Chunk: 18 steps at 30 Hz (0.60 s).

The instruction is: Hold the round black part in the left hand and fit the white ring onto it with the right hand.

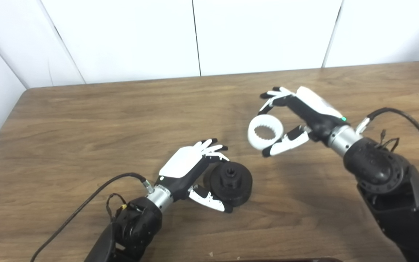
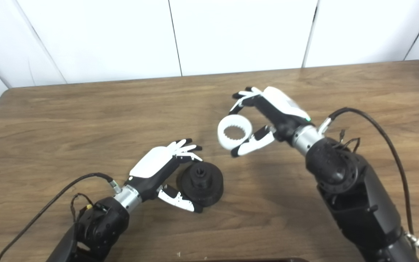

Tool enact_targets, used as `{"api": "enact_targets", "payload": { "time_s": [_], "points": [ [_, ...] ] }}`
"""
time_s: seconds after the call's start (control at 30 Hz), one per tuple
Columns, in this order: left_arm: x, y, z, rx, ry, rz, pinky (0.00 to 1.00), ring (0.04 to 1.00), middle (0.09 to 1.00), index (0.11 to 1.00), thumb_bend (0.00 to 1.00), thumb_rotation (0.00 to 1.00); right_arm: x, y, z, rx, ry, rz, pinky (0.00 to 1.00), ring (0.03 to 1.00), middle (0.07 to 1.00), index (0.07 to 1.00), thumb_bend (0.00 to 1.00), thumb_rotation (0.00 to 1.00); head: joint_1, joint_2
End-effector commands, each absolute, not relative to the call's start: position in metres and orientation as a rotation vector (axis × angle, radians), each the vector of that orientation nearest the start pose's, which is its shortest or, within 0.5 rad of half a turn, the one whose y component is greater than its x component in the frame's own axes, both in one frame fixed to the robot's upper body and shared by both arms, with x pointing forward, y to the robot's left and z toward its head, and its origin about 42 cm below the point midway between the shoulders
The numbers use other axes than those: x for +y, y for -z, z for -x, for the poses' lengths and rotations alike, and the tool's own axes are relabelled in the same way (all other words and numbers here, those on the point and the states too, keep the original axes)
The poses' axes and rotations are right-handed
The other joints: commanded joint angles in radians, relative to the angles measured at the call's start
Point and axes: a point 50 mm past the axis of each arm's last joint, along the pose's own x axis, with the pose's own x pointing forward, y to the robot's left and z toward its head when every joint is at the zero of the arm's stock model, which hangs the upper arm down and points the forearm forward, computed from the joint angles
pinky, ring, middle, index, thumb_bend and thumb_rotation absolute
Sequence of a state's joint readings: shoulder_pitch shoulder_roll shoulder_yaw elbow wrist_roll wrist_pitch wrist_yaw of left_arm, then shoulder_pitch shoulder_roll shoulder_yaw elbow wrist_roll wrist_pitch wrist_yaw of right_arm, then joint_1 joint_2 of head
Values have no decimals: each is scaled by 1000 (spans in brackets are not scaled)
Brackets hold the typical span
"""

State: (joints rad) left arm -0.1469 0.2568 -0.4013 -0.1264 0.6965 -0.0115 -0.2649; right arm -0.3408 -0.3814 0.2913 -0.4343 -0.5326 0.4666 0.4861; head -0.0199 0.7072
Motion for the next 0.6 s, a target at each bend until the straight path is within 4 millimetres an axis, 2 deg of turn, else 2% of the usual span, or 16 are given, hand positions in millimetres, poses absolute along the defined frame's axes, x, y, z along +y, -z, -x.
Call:
{"api": "enact_targets", "payload": {
  "time_s": [0.0,0.57],
  "points": [
    [164,-147,-306,-260,584,-1020,1000,1000,918,641,899,380,-197,-276,-326,-231,-443,937,1000,999,897,487,525,146,-1,1],
    [165,-147,-308,-264,582,-1024,1000,997,916,635,901,369,-170,-270,-312,-245,-531,905,1000,1000,899,487,525,149,-2,6]
  ]
}}
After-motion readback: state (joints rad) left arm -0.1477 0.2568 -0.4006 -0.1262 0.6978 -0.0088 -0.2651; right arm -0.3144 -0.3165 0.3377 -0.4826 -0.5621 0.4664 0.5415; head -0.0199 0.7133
